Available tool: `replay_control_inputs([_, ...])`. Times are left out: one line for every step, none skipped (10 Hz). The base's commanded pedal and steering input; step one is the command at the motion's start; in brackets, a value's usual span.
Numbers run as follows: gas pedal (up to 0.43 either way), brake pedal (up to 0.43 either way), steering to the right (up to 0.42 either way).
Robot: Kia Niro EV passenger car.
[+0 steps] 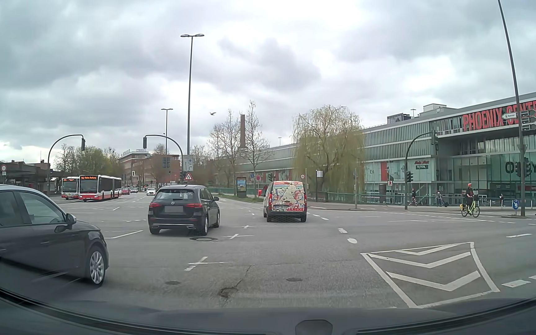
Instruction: Follow the waypoints while adhering to traffic rules and regulations
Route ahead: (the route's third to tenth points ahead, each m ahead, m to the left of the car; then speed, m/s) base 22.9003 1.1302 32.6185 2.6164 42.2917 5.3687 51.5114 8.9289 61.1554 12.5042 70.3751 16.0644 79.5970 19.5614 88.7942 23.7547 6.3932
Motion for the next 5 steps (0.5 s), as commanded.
replay_control_inputs([0.197, 0.006, 0.030])
replay_control_inputs([0.197, 0.000, 0.023])
replay_control_inputs([0.197, 0.006, 0.016])
replay_control_inputs([0.197, 0.006, 0.012])
replay_control_inputs([0.197, 0.000, 0.012])
